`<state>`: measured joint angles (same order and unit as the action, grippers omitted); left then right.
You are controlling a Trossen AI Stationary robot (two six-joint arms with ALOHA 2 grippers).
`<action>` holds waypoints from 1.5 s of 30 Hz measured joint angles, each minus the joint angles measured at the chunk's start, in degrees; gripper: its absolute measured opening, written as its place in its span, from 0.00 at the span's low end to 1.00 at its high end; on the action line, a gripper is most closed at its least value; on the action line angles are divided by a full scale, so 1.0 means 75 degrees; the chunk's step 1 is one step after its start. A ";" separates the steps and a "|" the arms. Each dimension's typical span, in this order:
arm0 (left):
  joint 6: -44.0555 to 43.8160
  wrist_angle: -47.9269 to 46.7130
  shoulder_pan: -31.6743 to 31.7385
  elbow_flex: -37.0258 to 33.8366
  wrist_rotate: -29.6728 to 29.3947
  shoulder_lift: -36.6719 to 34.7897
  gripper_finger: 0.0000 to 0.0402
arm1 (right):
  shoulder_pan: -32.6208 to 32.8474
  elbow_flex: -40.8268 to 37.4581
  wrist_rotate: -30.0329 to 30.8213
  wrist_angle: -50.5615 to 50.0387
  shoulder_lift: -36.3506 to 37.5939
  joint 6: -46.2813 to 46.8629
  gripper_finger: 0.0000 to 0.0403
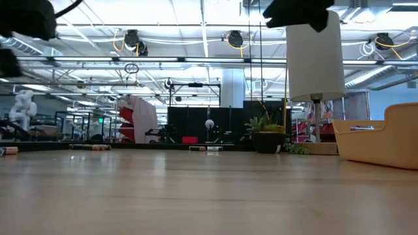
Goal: Sort batteries
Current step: Put the black battery into the orange bin
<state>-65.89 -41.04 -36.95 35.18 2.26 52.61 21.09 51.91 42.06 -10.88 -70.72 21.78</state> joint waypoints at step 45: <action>-0.7142 0.0269 -0.2828 0.0683 0.1079 0.4879 0.45 | -0.1558 -0.0089 -0.0655 0.2848 -0.1256 -0.3604 0.33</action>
<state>-119.46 -39.02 -58.15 40.30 10.35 89.20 9.41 51.24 37.15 10.48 -80.14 -5.25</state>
